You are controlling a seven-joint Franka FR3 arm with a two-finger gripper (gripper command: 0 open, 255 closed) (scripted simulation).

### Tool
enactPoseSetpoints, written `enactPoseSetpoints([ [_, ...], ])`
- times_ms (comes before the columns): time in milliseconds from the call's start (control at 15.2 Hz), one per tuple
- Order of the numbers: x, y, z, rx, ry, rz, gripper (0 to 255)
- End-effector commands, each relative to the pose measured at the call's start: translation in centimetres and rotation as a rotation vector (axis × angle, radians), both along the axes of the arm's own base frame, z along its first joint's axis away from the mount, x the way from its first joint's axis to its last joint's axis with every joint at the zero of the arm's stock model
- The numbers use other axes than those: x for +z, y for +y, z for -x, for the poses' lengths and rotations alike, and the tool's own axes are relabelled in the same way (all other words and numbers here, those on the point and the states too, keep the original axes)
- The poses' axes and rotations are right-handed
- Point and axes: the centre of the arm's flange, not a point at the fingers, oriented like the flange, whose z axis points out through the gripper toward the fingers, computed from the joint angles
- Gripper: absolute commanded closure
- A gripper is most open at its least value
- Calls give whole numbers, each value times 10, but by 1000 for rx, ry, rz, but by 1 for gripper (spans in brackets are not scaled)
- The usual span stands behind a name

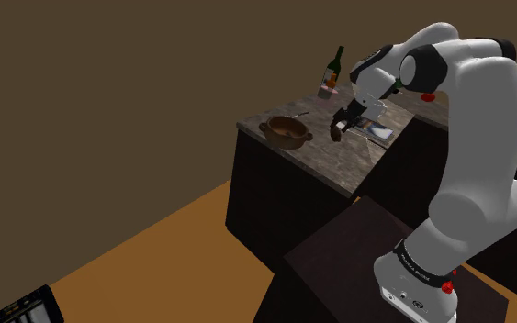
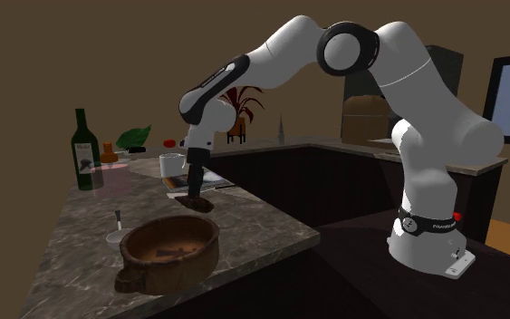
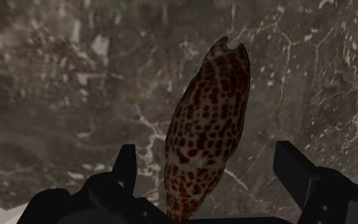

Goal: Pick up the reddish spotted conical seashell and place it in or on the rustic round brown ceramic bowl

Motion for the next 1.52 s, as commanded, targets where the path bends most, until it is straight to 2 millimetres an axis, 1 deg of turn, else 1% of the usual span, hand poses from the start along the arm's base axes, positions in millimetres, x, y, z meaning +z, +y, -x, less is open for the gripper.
enactPoseSetpoints([
  [0,-1,0,0,0,0,0,0],
  [264,-1,0,0,0,0,0,0],
  [330,-1,0,0,0,0,0,255],
  [924,-1,0,0,0,0,0,255],
  [1452,41,0,0,0,0,0,255],
])
